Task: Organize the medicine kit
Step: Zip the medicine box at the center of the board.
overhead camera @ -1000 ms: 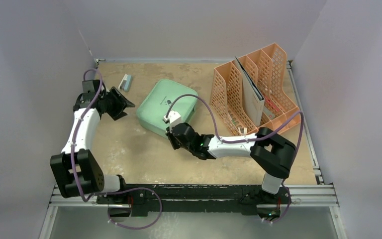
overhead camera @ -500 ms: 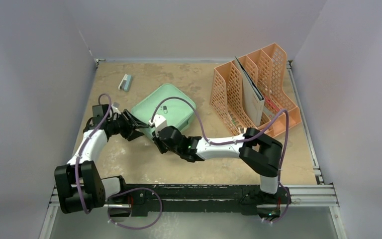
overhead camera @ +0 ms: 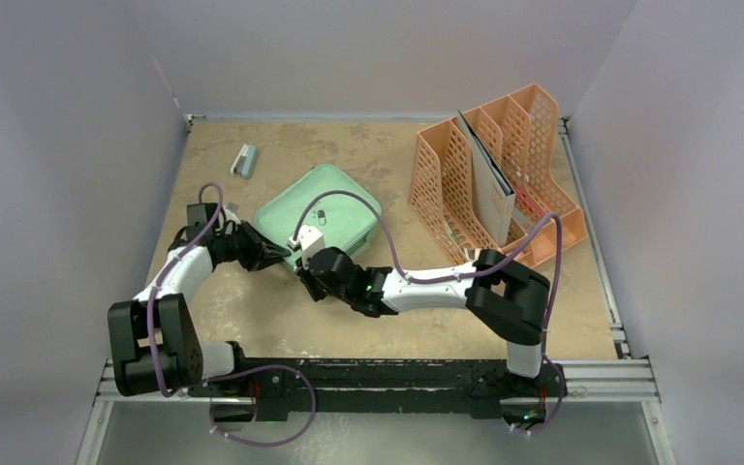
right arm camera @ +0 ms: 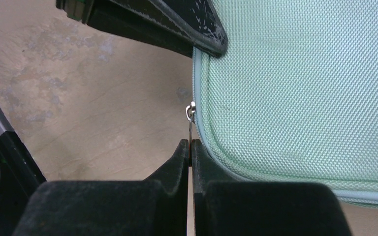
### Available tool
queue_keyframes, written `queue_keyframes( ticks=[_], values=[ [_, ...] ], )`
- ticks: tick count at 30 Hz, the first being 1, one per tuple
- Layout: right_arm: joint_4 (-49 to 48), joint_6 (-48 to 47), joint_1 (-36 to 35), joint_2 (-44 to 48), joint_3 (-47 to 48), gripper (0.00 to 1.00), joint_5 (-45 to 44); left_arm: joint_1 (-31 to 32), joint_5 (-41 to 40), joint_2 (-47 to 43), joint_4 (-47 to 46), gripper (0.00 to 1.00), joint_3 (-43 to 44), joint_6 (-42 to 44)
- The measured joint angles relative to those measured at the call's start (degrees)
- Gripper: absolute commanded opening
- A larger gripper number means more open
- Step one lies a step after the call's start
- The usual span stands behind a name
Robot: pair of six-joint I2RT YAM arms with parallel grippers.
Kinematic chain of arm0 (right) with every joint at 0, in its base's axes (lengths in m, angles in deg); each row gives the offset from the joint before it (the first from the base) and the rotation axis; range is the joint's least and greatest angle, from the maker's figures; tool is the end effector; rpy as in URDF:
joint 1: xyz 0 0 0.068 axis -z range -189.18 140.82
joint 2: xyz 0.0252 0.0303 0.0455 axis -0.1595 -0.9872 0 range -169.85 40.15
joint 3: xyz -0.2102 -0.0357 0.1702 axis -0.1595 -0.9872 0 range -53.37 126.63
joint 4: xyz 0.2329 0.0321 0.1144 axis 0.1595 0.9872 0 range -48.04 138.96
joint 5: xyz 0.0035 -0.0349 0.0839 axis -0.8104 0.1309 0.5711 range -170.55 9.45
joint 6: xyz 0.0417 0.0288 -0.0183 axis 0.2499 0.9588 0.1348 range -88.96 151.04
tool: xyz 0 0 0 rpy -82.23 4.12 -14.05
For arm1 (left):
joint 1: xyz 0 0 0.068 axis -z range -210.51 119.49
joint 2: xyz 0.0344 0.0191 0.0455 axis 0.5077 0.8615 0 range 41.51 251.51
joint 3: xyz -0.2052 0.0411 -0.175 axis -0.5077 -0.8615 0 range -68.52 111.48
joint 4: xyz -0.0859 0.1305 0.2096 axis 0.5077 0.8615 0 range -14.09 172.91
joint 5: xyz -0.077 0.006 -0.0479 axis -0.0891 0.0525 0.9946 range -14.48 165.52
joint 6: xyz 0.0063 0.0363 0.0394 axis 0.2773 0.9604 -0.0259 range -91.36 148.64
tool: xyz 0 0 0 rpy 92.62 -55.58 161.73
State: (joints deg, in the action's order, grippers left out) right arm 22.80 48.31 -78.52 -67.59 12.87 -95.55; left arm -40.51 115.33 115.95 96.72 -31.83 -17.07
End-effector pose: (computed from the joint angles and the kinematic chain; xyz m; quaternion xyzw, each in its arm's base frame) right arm 0.1581 0.3935 0.2063 -0.2962 0.7720 0.2996 0.4760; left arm 0.2327 0.0180 0.1788 -0.3414 0.8433 -0.3900 0.1419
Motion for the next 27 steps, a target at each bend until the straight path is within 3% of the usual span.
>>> queue_keyframes(
  ticks=[12, 27],
  values=[
    [-5.33, -1.20, -0.04, 3.26, -7.78, 0.00, -0.31, 0.55, -1.86, 1.09, 4.98, 0.00, 2.75, 3.19],
    [-3.13, -6.58, 1.14, 9.42, -13.57, 0.00, -3.58, 0.70, -1.79, 2.27, 6.64, 0.00, 3.93, 3.93]
  ],
)
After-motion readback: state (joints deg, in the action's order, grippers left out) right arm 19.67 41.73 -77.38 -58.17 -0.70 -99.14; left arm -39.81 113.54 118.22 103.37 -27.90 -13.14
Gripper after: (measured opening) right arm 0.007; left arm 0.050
